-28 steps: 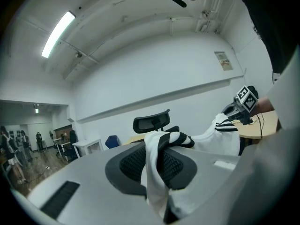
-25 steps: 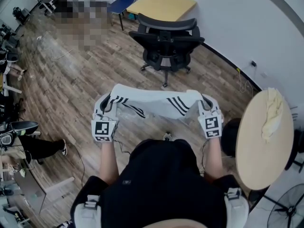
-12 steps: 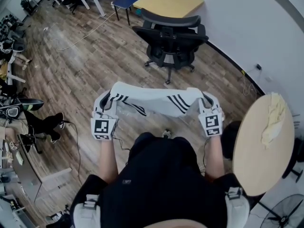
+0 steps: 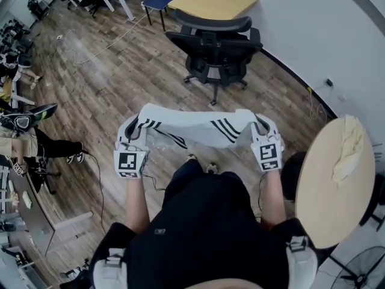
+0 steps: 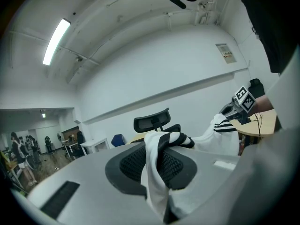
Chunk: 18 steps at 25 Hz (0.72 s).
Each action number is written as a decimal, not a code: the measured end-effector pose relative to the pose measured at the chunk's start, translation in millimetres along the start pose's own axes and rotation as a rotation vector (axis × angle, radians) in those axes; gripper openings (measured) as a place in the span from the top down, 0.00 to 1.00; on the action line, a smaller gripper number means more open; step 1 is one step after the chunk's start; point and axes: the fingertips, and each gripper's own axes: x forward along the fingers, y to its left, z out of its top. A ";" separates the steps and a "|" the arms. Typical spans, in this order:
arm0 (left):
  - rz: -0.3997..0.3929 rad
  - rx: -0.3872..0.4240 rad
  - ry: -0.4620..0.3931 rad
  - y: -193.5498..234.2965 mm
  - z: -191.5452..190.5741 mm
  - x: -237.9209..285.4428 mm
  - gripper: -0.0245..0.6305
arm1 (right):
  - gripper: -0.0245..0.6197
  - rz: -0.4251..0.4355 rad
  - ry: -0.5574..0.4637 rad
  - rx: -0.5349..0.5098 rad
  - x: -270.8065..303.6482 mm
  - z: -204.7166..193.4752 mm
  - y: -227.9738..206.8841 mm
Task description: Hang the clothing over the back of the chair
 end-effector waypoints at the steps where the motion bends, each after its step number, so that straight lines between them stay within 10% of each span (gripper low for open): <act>1: -0.001 0.000 -0.001 0.1 0.3 1.1 0.91 | 0.94 -0.001 0.001 0.002 0.4 -0.5 -0.3; 18: -0.042 -0.032 -0.018 10.3 -6.0 52.9 0.91 | 0.94 -0.055 0.041 0.001 13.8 2.8 -26.0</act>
